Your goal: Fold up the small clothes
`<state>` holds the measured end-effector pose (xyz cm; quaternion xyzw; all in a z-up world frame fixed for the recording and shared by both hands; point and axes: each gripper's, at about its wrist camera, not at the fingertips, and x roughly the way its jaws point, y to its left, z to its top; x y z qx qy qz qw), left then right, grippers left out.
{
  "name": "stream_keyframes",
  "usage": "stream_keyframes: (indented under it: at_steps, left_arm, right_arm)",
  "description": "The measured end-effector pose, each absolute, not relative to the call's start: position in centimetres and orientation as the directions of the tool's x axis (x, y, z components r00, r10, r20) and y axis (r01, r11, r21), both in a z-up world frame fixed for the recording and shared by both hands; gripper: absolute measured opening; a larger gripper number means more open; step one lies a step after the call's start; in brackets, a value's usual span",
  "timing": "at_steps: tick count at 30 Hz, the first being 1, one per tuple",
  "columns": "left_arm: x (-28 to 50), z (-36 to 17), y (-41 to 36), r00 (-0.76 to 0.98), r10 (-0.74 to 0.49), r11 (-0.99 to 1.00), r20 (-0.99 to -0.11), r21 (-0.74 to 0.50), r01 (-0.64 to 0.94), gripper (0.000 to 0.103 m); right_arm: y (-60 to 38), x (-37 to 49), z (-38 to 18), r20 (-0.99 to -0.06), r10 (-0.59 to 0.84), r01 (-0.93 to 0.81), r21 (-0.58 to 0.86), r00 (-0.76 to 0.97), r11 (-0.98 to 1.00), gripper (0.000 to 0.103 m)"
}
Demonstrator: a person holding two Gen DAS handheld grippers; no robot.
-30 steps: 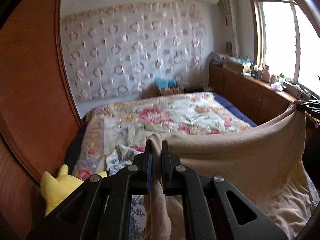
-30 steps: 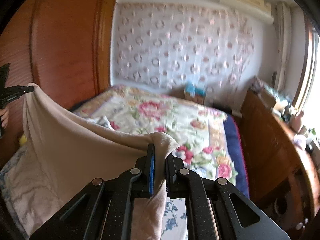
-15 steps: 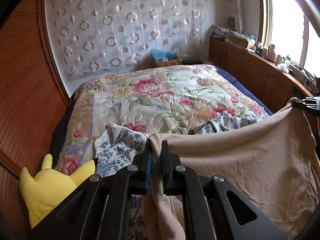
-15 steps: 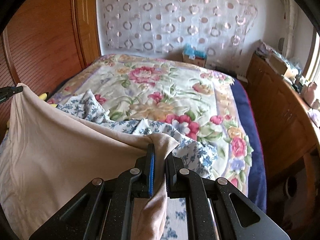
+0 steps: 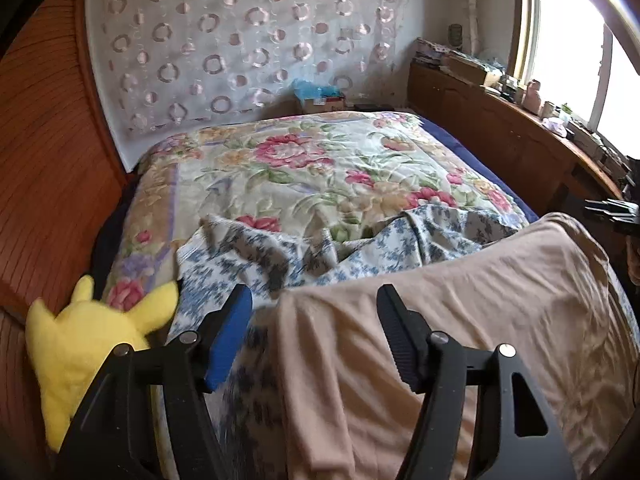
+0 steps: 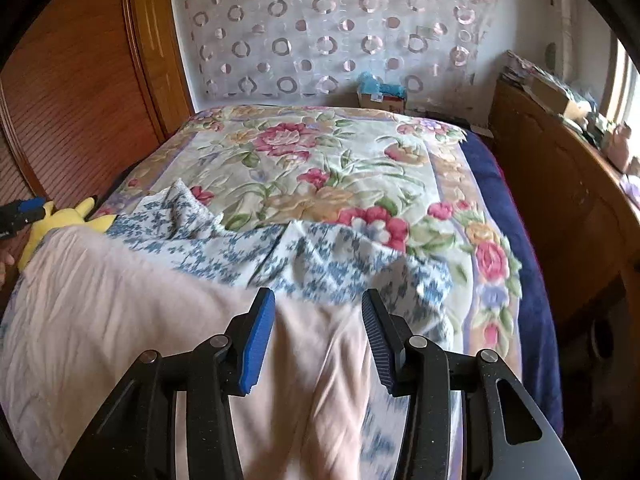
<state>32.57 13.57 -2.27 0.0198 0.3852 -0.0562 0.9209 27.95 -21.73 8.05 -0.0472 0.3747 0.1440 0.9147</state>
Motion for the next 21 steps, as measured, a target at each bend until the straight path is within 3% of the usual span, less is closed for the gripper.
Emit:
stream_keyframes:
  at_steps: [10,21]
  left_arm:
    - [26.1,-5.0,13.8,0.667,-0.107,0.993,-0.737,-0.051,0.103,0.066]
    - [23.9,-6.6,12.6,0.642,-0.13,0.991,-0.756,-0.08,0.106,0.066]
  right_arm:
    - [-24.4,19.9,6.0,-0.727,0.252,-0.287,0.079,0.639,0.955,0.047]
    - [-25.7,17.4,4.3,-0.771,0.257,-0.237,0.141,0.583,0.961,0.047]
